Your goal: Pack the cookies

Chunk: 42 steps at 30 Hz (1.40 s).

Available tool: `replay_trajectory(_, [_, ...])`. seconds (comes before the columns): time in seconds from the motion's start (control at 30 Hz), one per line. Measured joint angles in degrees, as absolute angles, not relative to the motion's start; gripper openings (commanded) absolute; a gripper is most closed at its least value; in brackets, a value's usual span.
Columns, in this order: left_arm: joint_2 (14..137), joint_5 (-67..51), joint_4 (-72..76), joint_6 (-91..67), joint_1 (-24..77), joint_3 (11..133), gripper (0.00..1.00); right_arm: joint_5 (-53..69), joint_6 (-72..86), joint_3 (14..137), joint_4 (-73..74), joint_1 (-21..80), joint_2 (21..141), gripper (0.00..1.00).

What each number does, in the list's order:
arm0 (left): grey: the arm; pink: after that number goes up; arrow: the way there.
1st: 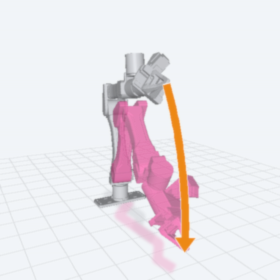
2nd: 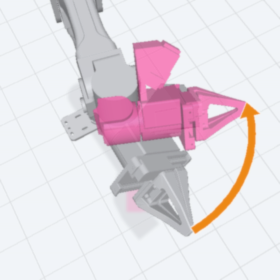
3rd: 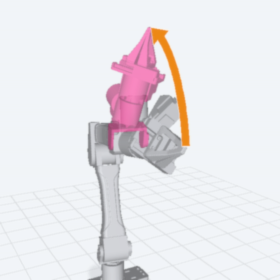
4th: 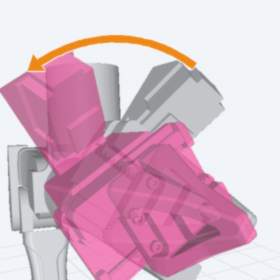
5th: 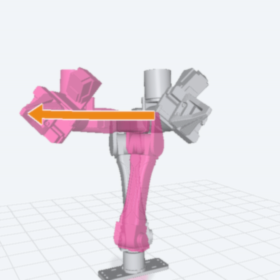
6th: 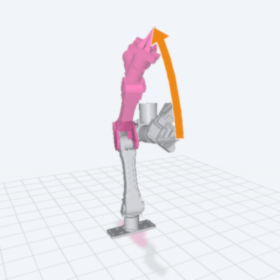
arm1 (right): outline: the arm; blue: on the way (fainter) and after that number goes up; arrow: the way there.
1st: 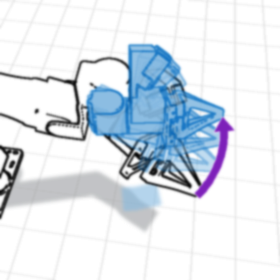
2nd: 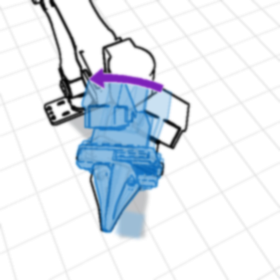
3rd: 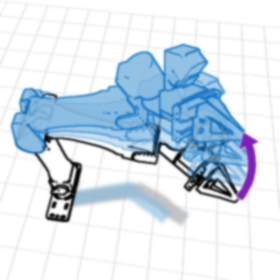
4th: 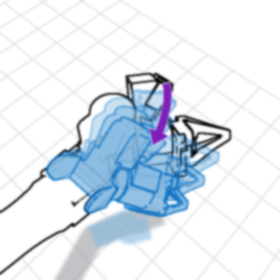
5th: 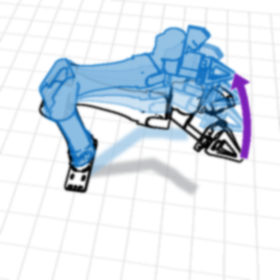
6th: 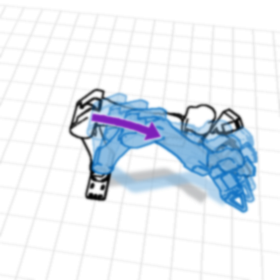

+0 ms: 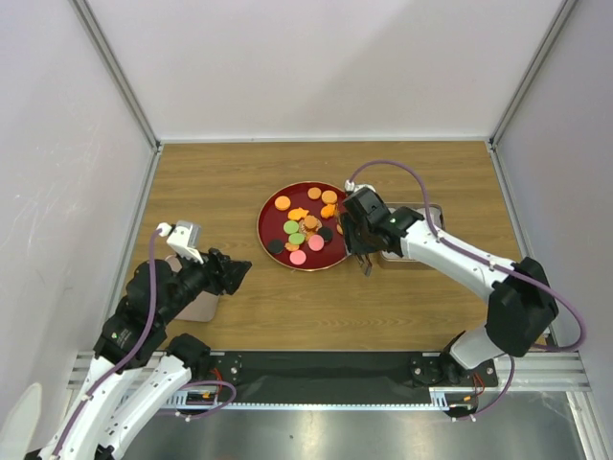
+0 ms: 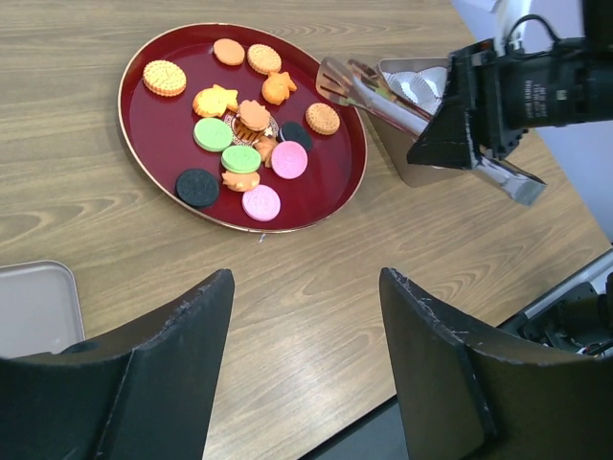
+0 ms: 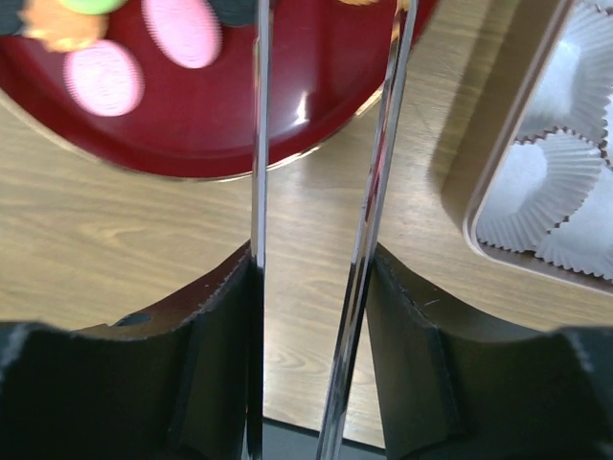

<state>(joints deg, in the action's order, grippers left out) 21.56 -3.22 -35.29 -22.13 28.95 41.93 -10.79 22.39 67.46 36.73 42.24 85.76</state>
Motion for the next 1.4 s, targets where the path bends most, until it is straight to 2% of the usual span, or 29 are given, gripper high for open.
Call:
replay_trajectory(0.1, [21.6, -3.2, -35.2, -22.0, 29.0, 41.8, 0.69, -10.6, 22.4, 67.5, 37.1, 41.2, 87.5, 0.54])
replay_trajectory(0.47, [21.7, -3.2, -35.0, -22.0, 29.0, 41.7, 0.69, -10.2, 22.2, 67.9, 38.6, 40.8, 91.2, 0.56])
replay_trajectory(0.63, [21.7, -3.2, -34.9, -22.0, 29.0, 41.7, 0.69, -9.8, 22.0, 68.4, 38.9, 40.7, 92.7, 0.50])
replay_trajectory(1.1, [21.7, -3.2, -34.9, -21.9, 29.0, 41.7, 0.69, -10.3, 21.2, 71.2, 41.2, 41.8, 96.5, 0.51])
replay_trajectory(1.2, [21.7, -3.2, -34.9, -22.0, 29.0, 41.7, 0.69, -10.5, 20.8, 71.9, 42.1, 41.9, 96.7, 0.43])
replay_trajectory(1.27, [21.7, -3.2, -34.9, -22.0, 29.0, 41.7, 0.69, -10.7, 20.7, 72.4, 42.6, 41.9, 96.8, 0.32])
replay_trajectory(1.4, [21.7, -3.2, -34.9, -22.0, 29.0, 41.7, 0.69, -11.0, 20.6, 73.6, 43.4, 41.9, 96.8, 0.26])
